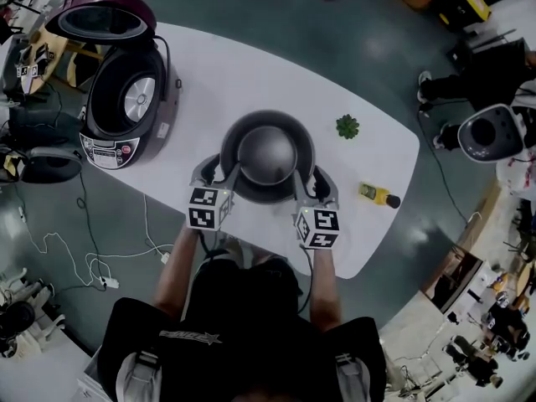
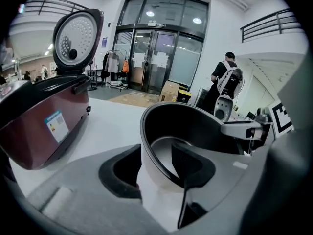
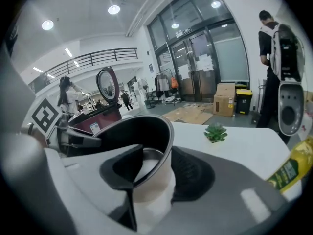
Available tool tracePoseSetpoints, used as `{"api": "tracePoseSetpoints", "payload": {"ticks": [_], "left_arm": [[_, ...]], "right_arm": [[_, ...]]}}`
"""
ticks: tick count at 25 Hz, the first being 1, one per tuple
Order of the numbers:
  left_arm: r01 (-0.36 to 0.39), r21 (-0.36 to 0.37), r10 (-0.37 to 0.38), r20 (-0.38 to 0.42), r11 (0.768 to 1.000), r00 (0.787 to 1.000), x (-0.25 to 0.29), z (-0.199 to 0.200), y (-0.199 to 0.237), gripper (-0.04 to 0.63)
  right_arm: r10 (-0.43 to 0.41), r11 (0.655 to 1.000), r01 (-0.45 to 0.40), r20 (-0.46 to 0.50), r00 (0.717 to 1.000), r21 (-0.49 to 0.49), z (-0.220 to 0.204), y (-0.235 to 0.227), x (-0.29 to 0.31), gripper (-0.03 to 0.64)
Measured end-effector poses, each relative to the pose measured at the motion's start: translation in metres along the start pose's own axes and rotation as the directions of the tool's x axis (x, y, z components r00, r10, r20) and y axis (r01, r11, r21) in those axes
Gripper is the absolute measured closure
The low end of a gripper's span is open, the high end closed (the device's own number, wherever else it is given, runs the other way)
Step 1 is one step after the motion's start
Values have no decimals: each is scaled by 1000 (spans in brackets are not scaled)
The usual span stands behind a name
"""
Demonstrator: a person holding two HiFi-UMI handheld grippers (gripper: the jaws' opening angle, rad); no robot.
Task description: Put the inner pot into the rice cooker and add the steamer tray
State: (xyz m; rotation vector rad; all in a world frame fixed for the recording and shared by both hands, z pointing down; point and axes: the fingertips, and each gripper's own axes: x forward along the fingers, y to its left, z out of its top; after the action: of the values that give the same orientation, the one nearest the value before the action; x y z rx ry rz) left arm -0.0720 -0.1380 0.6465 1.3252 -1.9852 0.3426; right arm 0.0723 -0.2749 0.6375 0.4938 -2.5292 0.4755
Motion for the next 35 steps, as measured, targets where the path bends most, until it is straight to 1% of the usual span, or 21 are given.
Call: {"api": "tracePoseSetpoints", "payload": {"ticks": [2, 3, 13, 17, 27, 35], "left_arm": [[-9, 14, 9, 1, 1000, 1000, 0, 0, 1, 412], [-13, 17, 13, 2, 1000, 1000, 0, 0, 0, 426], [-67, 17, 67, 9, 998, 998, -4, 0, -2, 443], [-75, 10, 75, 26, 997, 997, -13, 2, -5, 443], [-126, 5, 125, 114, 992, 986, -53, 25, -3, 446], [-164, -2, 161, 201, 986, 966, -93, 47, -1, 449]], "right_arm": [[-18, 1000, 18, -4, 1000, -14, 0, -4, 0, 478], [-22, 1000, 22, -5, 1000, -17, -1, -5, 0, 486], [-52, 998, 51, -7, 999, -22, 1, -7, -1, 505], [-52, 998, 52, 11, 999, -23, 6, -5, -7, 509], [-18, 998, 24, 98, 995, -65, 40, 16, -26, 512], [17, 994, 2, 167, 986, -111, 71, 39, -47, 512]]}}
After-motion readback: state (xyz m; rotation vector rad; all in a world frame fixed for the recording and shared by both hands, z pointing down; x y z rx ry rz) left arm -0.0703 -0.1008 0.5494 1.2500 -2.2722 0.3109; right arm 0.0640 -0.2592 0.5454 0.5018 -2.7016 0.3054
